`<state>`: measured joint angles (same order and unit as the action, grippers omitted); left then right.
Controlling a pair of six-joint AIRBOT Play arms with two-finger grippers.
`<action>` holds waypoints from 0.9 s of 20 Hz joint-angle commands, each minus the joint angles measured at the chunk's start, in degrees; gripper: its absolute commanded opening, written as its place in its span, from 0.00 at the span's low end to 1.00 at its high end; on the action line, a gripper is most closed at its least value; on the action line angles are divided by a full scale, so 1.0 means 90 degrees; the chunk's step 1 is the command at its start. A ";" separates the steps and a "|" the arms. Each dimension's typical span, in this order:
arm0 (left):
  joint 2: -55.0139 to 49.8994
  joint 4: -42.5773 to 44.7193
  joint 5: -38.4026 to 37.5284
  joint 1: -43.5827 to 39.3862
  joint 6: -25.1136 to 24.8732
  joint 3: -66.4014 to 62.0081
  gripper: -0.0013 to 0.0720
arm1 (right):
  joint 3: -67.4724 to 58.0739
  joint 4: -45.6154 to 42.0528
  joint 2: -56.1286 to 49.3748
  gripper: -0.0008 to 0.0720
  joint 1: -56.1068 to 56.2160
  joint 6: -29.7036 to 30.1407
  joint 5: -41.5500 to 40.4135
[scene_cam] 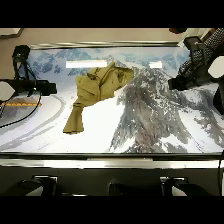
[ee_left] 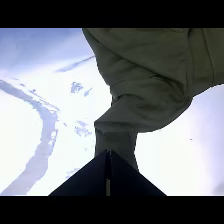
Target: Fold the clothes and pants, and hang the long-sleeved shirts on hangers.
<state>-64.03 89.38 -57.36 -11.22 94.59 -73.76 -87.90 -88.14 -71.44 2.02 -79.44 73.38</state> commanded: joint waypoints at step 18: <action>-0.0318 -0.4422 0.1384 0.2336 -0.0889 0.3194 1.00 | 0.0002 0.0000 -0.0005 0.05 -0.0005 0.0000 0.0002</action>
<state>-65.30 69.36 -51.77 4.80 96.79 -54.00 -87.90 -88.16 -71.44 2.02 -79.44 73.38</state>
